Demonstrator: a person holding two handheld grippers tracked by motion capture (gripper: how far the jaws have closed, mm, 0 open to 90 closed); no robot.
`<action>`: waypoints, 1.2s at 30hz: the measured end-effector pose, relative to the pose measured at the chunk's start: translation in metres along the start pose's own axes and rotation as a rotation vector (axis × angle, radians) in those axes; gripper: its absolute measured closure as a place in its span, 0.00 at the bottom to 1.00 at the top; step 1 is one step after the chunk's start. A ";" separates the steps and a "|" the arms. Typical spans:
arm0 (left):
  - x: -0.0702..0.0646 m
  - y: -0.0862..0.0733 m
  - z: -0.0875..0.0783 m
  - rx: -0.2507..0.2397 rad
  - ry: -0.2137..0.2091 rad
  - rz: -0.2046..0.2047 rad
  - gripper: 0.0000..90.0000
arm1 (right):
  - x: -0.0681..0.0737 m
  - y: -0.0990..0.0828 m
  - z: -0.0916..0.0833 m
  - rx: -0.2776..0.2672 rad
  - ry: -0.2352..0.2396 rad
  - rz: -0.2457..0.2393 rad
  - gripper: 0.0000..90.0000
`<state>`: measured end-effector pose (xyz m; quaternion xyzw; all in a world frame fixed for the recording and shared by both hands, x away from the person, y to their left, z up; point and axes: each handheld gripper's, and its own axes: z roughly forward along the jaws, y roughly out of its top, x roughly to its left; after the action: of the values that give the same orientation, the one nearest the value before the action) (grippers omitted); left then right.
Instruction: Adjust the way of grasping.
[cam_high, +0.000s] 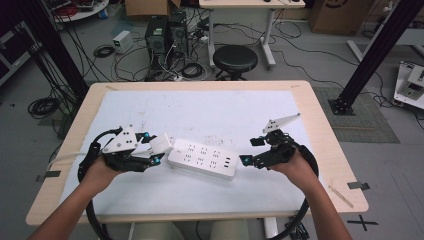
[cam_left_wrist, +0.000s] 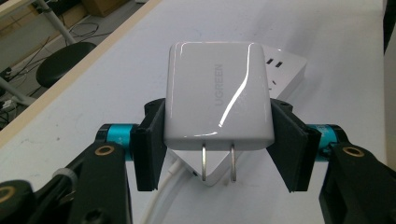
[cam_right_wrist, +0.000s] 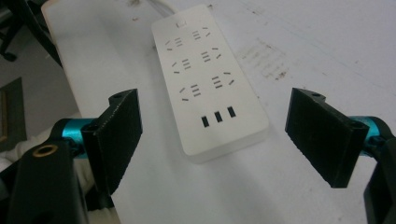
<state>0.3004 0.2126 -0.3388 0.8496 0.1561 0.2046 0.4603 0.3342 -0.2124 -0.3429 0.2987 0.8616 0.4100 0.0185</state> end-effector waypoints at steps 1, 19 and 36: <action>0.000 0.000 0.000 0.000 0.000 0.000 0.47 | 0.001 0.001 0.001 -0.003 0.003 0.005 0.21; -0.020 0.001 0.022 -0.016 -0.081 0.103 0.47 | 0.020 0.023 0.028 -0.027 0.141 0.098 0.21; -0.032 0.016 0.046 -0.027 -0.118 0.173 0.47 | 0.024 0.035 0.048 -0.040 0.300 0.237 0.22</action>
<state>0.2964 0.1569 -0.3545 0.8642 0.0519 0.1952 0.4608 0.3453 -0.1498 -0.3447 0.3334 0.8051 0.4661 -0.1529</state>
